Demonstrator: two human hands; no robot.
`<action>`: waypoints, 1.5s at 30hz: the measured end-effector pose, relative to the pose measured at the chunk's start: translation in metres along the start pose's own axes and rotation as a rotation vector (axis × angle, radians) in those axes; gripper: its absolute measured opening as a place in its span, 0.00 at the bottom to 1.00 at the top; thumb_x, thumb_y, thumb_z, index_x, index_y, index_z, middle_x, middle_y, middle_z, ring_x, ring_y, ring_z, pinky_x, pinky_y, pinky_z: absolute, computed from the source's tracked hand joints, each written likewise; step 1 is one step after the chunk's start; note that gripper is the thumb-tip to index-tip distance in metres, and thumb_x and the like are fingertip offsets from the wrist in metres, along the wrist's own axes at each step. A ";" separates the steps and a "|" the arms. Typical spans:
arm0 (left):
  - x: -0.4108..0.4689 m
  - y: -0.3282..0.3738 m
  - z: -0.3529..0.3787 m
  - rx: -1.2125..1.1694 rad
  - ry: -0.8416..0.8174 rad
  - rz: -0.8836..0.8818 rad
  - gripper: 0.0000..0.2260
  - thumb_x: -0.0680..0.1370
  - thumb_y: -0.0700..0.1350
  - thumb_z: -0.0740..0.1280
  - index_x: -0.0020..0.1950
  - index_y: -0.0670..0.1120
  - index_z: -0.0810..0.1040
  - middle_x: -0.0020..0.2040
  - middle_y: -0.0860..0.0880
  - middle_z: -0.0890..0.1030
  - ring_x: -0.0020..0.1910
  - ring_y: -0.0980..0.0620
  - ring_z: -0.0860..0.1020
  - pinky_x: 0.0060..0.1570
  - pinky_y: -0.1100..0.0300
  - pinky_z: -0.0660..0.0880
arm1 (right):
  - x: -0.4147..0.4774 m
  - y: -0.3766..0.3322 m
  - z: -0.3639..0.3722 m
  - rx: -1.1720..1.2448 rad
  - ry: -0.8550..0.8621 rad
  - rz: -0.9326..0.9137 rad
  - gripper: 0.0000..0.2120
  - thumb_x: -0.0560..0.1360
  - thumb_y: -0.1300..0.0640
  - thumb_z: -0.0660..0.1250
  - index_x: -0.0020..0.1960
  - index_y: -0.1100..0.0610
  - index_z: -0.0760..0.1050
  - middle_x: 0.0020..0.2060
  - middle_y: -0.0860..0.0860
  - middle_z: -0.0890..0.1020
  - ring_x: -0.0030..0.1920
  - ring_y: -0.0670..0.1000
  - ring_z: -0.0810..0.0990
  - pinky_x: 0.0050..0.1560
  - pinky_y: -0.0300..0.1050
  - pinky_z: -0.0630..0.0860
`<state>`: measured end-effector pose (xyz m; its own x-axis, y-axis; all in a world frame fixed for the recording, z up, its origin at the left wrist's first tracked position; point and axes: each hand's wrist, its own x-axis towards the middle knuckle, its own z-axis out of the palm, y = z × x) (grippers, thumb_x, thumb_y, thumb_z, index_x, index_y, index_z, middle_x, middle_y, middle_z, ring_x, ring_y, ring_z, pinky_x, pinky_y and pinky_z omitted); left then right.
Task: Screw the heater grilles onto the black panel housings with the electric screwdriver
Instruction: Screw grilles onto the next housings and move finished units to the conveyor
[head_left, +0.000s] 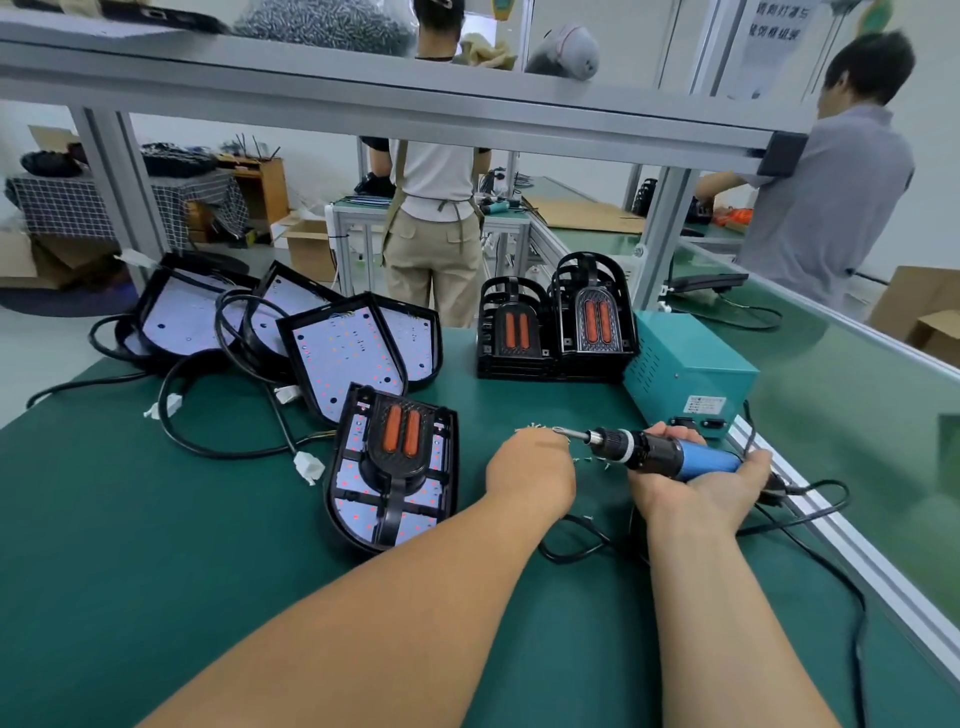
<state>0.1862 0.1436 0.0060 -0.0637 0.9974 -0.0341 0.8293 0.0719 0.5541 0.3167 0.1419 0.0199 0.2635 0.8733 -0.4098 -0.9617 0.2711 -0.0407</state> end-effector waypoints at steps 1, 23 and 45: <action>-0.002 0.002 -0.002 0.065 -0.006 0.019 0.05 0.79 0.38 0.65 0.52 0.44 0.80 0.49 0.47 0.81 0.51 0.47 0.80 0.40 0.57 0.75 | 0.000 0.000 0.000 0.002 -0.001 0.001 0.23 0.72 0.37 0.69 0.46 0.57 0.69 0.28 0.49 0.75 0.25 0.51 0.75 0.39 0.48 0.80; -0.029 -0.008 -0.040 -1.500 -0.048 -0.372 0.08 0.80 0.31 0.63 0.45 0.40 0.78 0.41 0.44 0.80 0.38 0.53 0.78 0.31 0.66 0.79 | -0.007 0.006 0.004 0.003 -0.020 -0.026 0.23 0.70 0.36 0.72 0.43 0.56 0.70 0.26 0.49 0.76 0.25 0.51 0.77 0.41 0.47 0.80; -0.044 -0.007 -0.045 -1.737 0.040 -0.362 0.08 0.83 0.33 0.59 0.50 0.42 0.76 0.45 0.43 0.79 0.43 0.51 0.81 0.38 0.63 0.79 | -0.004 0.012 0.001 -0.058 -0.018 -0.124 0.24 0.70 0.34 0.71 0.41 0.55 0.69 0.28 0.50 0.76 0.25 0.51 0.76 0.41 0.46 0.80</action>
<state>0.1583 0.0985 0.0409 -0.1271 0.9322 -0.3389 -0.7138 0.1512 0.6838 0.3043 0.1421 0.0217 0.3812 0.8418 -0.3823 -0.9244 0.3539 -0.1426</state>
